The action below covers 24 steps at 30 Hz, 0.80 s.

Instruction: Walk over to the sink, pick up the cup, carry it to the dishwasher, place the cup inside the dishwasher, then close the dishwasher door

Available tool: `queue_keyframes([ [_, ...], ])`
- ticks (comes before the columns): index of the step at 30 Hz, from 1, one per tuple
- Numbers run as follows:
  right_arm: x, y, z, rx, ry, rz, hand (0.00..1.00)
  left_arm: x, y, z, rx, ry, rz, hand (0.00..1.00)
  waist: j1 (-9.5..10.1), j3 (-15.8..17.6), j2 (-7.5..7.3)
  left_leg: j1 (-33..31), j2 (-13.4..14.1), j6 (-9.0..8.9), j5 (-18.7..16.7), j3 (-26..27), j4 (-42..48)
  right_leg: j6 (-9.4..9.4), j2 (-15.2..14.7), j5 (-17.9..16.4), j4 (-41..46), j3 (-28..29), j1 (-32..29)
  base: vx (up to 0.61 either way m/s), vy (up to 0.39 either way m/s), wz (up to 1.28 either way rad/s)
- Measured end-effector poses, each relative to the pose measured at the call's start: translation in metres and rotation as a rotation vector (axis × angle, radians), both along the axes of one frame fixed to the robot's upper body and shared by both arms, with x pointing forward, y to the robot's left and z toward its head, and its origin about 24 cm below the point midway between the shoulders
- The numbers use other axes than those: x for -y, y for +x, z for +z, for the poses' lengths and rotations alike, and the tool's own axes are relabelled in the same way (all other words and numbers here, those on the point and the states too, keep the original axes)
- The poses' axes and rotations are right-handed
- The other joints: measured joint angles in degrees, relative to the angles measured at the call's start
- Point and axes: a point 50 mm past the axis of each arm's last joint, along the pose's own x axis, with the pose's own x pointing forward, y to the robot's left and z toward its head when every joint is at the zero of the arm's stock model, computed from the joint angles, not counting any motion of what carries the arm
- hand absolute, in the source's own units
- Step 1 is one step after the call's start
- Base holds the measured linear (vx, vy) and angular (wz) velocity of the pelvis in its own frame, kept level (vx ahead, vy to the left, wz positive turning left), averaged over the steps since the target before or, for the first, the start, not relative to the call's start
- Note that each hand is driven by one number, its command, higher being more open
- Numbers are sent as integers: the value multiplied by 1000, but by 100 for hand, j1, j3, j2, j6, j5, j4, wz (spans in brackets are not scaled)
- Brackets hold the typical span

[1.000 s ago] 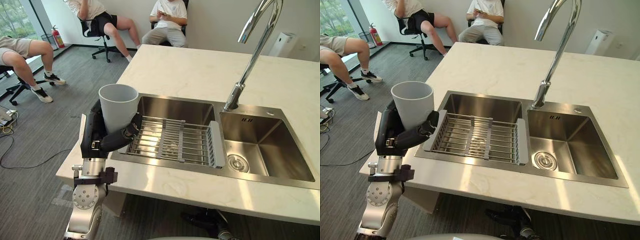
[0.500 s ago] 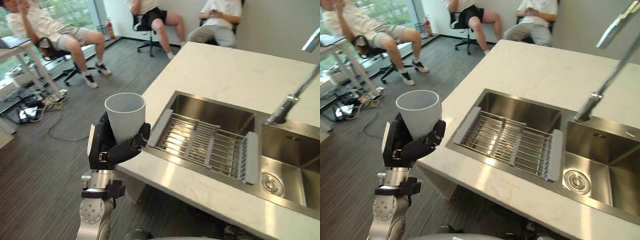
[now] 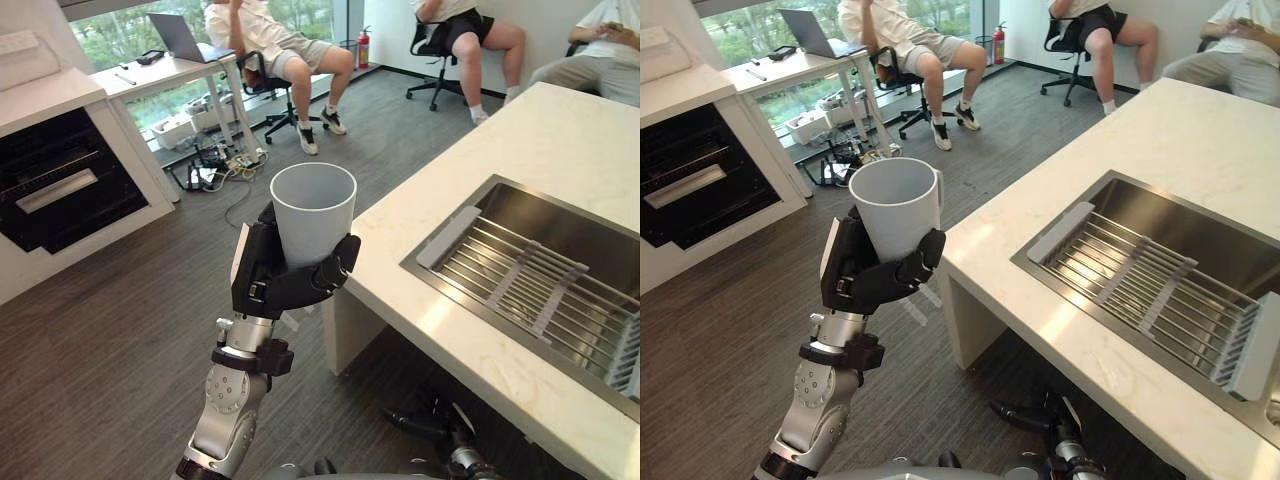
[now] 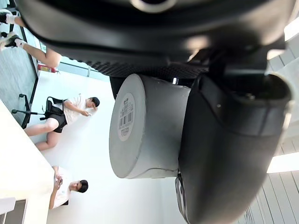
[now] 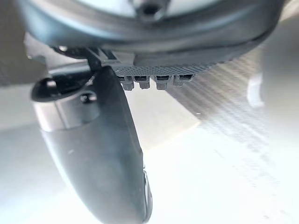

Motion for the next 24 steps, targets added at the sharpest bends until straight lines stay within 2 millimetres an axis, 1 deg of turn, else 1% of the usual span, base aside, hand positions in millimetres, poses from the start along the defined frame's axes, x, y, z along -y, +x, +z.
queue_keyframes([
  [2, -1, -1, -1, -6, -1, 4, 100, 5, 3, 3, 1, 19, -18, 0, -30, -11, -74, -65, -44, 19, 9, -223, 36, -9, 130, -5, -219, 137, 88, 76, 13, 45],
  [4, -3, -1, -1, -8, -1, 18, 100, 9, 4, 0, -21, 38, -40, 0, -11, -68, -135, -54, -65, 79, 41, -327, 32, -12, 167, -1, -312, 131, 185, 112, -12, 31],
  [7, -9, 7, 1, 14, 9, 43, 100, 12, 4, -3, -49, 53, -55, 0, 32, -112, -203, -36, -96, 231, 133, -453, 1, 38, 198, -24, -374, 144, 262, 121, -45, 23],
  [10, -11, 14, 3, 32, 14, 52, 100, 11, 2, -9, -85, 55, -51, 0, 39, -124, -220, 10, -121, 238, 138, -556, 5, 76, 215, -124, -366, 320, 345, 82, -62, 19],
  [11, -12, 19, 4, 44, 14, 69, 100, 9, -2, -15, -114, 52, -40, 0, 51, -125, -221, 50, -103, 235, 136, -579, 6, 90, 247, -151, -370, 358, 402, 51, -73, 5],
  [12, -13, 20, 4, 47, 15, 76, 100, 8, -4, -17, -124, 51, -39, 0, 55, -129, -224, 54, -89, 235, 136, -583, 6, 91, 263, -155, -372, 367, 418, 41, -76, 2],
  [14, -15, 22, 5, 53, 19, 87, 100, 8, -7, -20, -140, 53, -43, 0, 92, -137, -228, 53, -55, 234, 136, -586, 7, 91, 306, -159, -383, 420, 418, 2, -65, -3],
  [15, -15, 22, 5, 55, 21, 90, 100, 8, -9, -23, -149, 55, -49, 0, 143, -140, -234, 51, -35, 234, 135, -579, 13, 100, 328, -167, -397, 446, 419, -16, -76, -6],
  [18, -15, 18, 4, 45, 23, 91, 100, 6, -15, -29, -176, 49, -47, 0, 176, -168, -258, 50, -10, 225, 130, -580, 40, 149, 343, -200, -378, 456, 427, -25, -45, -2],
  [19, -15, 18, 4, 46, 26, 95, 100, 5, -16, -30, -180, 47, -44, 0, 174, -164, -278, 47, -16, 211, 112, -579, 65, 183, 316, -242, -303, 463, 408, -45, -27, 1],
  [20, -15, 19, 4, 48, 27, 99, 100, 5, -17, -31, -184, 47, -42, 0, 174, -148, -324, 41, -43, 182, 24, -582, 112, 190, 214, -370, -64, 472, 334, -52, -16, 6],
  [21, -14, 18, 4, 48, 27, 103, 100, 5, -17, -32, -185, 47, -41, 0, 171, -129, -385, 42, -95, 227, -46, -598, 193, 179, 93, -536, 330, 488, 223, -51, -13, 7],
  [22, -14, 19, 5, 48, 26, 107, 100, 5, -17, -31, -185, 46, -40, 0, 170, -112, -413, 47, -120, 274, -84, -603, 227, 157, 41, -588, 612, 498, 135, -49, -11, 14],
  [23, -13, 18, 5, 45, 22, 116, 100, 5, -18, -32, -187, 43, -38, 0, 164, -99, -432, 63, -134, 308, -115, -648, 284, 108, -63, -580, 1217, 543, -108, -22, -7, 21],
  [24, -14, 17, 4, 41, 22, 128, 100, 4, -18, -32, -183, 44, -37, 0, 140, -97, -428, 106, -134, 337, -145, -735, 340, 27, -110, -550, 1643, 591, -275, 5, -11, 34],
])
